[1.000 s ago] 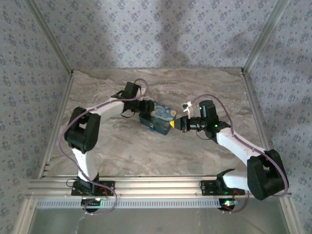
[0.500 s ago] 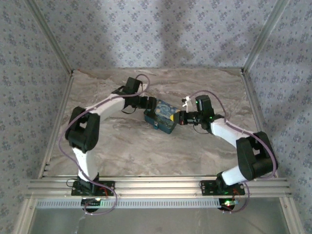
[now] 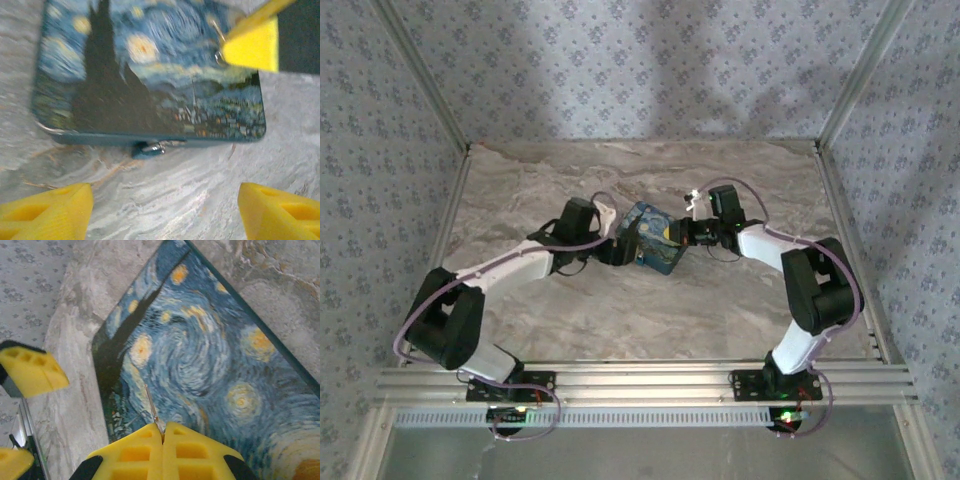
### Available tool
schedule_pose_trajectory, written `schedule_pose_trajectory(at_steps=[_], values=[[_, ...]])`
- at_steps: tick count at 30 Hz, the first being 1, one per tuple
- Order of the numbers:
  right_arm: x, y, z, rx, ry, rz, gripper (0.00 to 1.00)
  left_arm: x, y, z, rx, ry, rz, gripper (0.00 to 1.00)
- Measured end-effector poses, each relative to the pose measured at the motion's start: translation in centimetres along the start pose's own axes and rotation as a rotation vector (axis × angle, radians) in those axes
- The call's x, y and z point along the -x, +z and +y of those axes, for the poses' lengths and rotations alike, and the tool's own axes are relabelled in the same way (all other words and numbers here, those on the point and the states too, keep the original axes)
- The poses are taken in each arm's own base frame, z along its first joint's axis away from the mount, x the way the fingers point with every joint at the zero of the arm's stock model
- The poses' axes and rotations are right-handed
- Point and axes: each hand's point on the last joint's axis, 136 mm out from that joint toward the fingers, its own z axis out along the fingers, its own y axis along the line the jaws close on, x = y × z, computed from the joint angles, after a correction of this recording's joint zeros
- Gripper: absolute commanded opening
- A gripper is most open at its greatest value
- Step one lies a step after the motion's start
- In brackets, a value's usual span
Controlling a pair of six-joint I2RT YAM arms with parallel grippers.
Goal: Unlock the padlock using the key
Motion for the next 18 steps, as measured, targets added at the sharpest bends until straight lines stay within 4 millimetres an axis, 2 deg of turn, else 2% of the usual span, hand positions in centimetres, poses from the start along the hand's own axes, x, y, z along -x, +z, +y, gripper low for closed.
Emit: schedule_pose_trajectory(at_steps=[6,13,18], values=[[0.3,0.2,-0.1,-0.013,-0.001,-0.001,0.0,-1.1,2.7,-0.8,-0.03,0.063,0.011,0.76],[0.3,0.2,-0.2,-0.022,-0.003,-0.004,0.0,-2.8,6.0,-0.3,-0.032,0.082,0.043,0.73],[0.3,0.3,-0.1,-0.022,-0.004,-0.003,0.0,-3.2,7.0,0.2,-0.019,0.089,0.036,0.71]])
